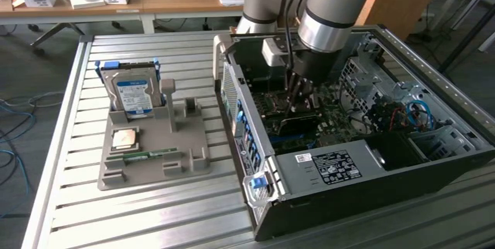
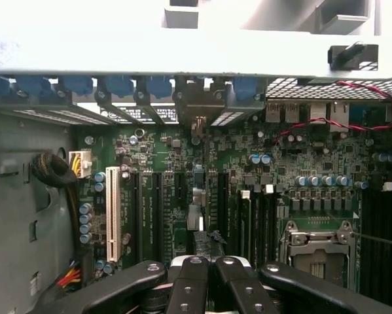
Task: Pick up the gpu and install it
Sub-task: 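Press down on the gpu until it lock into place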
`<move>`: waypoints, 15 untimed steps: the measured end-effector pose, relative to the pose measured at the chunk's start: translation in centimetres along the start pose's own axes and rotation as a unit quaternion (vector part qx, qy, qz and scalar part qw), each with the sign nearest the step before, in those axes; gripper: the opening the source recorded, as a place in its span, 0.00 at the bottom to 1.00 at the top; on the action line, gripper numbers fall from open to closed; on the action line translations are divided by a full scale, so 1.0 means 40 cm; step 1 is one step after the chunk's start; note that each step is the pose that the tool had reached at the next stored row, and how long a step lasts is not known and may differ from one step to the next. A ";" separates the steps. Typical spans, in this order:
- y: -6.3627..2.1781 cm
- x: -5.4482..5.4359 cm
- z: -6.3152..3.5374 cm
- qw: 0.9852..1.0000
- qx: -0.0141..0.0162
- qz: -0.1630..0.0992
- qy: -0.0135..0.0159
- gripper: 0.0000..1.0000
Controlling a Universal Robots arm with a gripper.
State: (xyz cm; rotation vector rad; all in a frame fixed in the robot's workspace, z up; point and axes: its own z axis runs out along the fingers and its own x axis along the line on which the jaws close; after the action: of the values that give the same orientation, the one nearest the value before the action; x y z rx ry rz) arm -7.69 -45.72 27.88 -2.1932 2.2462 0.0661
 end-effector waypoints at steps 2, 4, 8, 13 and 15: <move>0.002 -0.001 0.002 1.000 0.000 0.000 0.000 0.11; 0.002 -0.001 0.007 1.000 0.000 0.000 0.000 0.11; 0.003 -0.001 0.017 1.000 0.000 0.000 0.000 0.11; 0.003 -0.002 0.018 1.000 0.000 0.000 0.000 0.11; 0.003 -0.005 0.018 1.000 0.000 0.000 0.000 0.11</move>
State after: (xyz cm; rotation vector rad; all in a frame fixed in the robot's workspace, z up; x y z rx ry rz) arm -7.82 -45.48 27.17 -2.1931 2.2463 0.0662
